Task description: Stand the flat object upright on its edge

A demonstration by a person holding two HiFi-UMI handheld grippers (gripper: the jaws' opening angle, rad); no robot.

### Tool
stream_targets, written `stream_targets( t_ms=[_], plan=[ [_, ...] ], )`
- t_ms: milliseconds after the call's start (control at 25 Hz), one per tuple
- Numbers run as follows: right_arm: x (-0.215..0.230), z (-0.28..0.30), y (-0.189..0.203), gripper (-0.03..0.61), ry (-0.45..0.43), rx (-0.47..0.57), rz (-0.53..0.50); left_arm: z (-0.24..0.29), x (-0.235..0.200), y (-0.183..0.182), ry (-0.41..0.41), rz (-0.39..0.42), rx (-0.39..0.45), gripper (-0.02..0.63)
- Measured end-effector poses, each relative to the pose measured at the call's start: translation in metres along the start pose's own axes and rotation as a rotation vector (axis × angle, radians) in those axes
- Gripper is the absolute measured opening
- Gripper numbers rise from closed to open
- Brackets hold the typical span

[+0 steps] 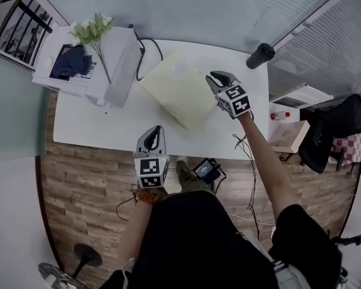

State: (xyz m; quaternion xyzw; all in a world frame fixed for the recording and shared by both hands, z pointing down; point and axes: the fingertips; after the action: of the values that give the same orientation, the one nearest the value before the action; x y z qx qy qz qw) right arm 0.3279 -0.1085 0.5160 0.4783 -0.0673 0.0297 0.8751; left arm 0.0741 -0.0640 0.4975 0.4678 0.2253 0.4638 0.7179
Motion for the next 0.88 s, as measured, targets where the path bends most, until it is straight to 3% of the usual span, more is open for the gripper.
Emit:
stream_targets(
  t_ms=[240,440,600,720,880],
  plan=[
    [0.020,0.055,0.026,0.106,-0.073,-0.142,0.041,0.035,0.019,0.033,0.111,-0.122,-0.011,0.008],
    [0.040,0.089,0.061,0.143,-0.082,-0.326,0.061,0.046,0.023,0.053,0.138,-0.197,-0.074,0.008],
    [0.048,0.116,0.074,0.173,-0.108,-0.406,0.079,0.038,0.016,0.067,0.118,-0.197,-0.106,0.008],
    [0.063,0.130,0.082,0.181,-0.072,-0.434,0.092,0.028,0.011,0.077,0.094,-0.190,-0.126,0.008],
    [0.063,0.142,0.082,0.179,-0.096,-0.448,0.172,0.016,-0.008,0.085,0.026,-0.176,-0.136,0.008]
  ],
)
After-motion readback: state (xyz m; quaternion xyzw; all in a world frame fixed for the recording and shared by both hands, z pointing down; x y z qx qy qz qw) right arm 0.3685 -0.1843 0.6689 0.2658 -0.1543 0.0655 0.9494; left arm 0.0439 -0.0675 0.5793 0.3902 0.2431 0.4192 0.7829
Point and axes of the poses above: the fingertips, and each gripper's own axes: z forward along the fingers, x to its right, y out of its underside, and after that the axes turned 15 degrees about z, right-handed
